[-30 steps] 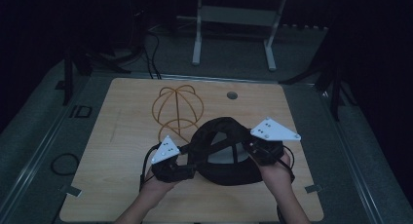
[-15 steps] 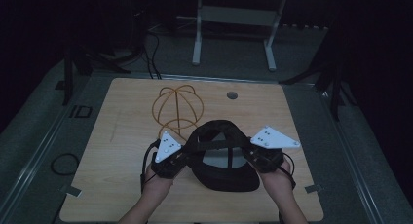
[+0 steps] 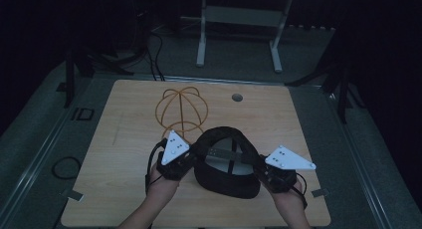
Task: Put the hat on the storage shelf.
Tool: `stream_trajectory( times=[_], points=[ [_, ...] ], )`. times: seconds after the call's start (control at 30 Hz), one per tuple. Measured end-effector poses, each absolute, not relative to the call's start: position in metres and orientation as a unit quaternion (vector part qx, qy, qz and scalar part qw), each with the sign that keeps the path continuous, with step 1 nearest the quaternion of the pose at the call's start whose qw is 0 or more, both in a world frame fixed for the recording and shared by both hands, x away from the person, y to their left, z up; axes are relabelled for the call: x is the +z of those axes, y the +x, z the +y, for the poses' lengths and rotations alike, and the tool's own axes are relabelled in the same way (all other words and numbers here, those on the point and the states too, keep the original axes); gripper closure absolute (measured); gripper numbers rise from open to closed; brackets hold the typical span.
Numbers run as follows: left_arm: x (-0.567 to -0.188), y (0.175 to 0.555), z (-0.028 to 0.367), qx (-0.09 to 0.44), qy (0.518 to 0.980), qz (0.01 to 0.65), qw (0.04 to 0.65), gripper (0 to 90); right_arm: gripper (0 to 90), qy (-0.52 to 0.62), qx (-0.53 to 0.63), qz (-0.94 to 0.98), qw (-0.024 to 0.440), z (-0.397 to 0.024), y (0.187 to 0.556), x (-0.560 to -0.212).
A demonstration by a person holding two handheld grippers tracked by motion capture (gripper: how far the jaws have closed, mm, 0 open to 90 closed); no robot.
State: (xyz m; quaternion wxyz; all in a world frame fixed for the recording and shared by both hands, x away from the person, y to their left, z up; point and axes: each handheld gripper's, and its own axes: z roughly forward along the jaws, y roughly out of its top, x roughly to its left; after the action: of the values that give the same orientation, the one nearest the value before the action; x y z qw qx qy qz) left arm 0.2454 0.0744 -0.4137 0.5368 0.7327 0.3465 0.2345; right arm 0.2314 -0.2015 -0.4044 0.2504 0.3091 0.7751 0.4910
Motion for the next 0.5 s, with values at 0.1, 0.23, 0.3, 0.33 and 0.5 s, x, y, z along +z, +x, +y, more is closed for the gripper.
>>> stream_trajectory(
  times=[0.1, 0.23, 0.3, 0.33, 0.5],
  points=[
    [-0.406, 0.245, 0.071, 0.237, 0.733, 0.335, 0.543, 88.2, 72.6, 0.312, 0.500, 0.769, 0.247, -0.207, 0.229, -0.405],
    [-0.396, 0.245, 0.068, 0.244, 0.733, 0.322, 0.546, 88.2, 67.3, 0.309, 0.504, 0.768, 0.248, -0.213, 0.222, -0.405],
    [-0.391, 0.246, 0.067, 0.250, 0.732, 0.321, 0.547, 88.3, 63.6, 0.306, 0.505, 0.768, 0.247, -0.216, 0.218, -0.405],
    [-0.388, 0.246, 0.067, 0.250, 0.731, 0.320, 0.549, 88.2, 62.3, 0.308, 0.505, 0.768, 0.246, -0.218, 0.216, -0.406],
    [-0.376, 0.243, 0.065, 0.268, 0.733, 0.302, 0.547, 88.2, 51.7, 0.304, 0.501, 0.775, 0.236, -0.229, 0.206, -0.408]
  ],
)
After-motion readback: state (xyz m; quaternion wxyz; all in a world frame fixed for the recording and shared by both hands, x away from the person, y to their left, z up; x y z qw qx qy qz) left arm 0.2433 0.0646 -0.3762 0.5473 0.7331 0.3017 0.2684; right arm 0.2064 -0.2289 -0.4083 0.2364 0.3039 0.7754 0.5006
